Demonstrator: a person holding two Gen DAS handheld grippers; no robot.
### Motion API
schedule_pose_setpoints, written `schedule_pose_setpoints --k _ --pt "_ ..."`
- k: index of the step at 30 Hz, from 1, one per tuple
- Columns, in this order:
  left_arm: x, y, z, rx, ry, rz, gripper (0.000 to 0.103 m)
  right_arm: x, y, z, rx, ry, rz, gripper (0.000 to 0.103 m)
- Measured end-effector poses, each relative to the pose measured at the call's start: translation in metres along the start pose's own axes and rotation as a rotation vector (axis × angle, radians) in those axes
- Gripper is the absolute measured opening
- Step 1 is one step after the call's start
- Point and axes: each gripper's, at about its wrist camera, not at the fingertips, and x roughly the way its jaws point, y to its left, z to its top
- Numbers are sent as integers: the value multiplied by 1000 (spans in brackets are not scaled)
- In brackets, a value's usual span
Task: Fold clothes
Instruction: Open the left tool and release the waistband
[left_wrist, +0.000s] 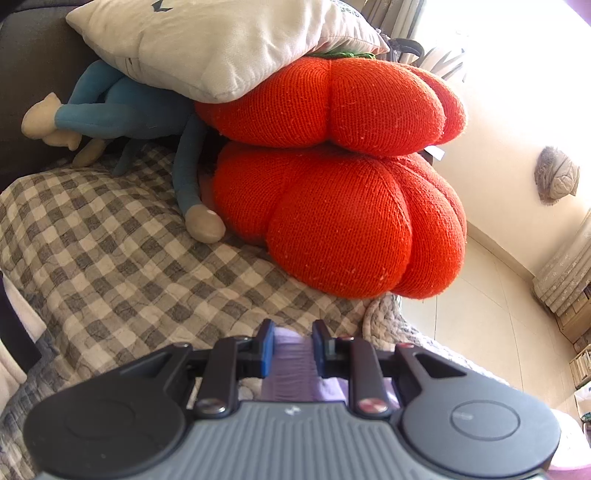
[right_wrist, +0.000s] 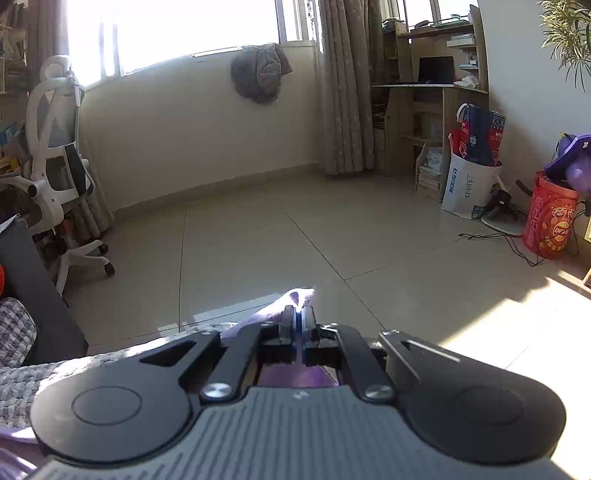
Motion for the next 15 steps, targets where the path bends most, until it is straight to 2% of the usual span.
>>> schedule_pose_setpoints --k 3,6,11,15 --pt "1 -3 0 14 -2 5 22 -9 3 13 6 -44 6 3" --pt "6 -5 0 35 -2 16 22 2 10 17 -20 1 -7 3" --pt "23 -3 -2 29 14 19 22 39 6 -5 6 54 -89 3" --pt "38 -2 -9 45 30 16 22 52 7 -16 31 37 -165 2"
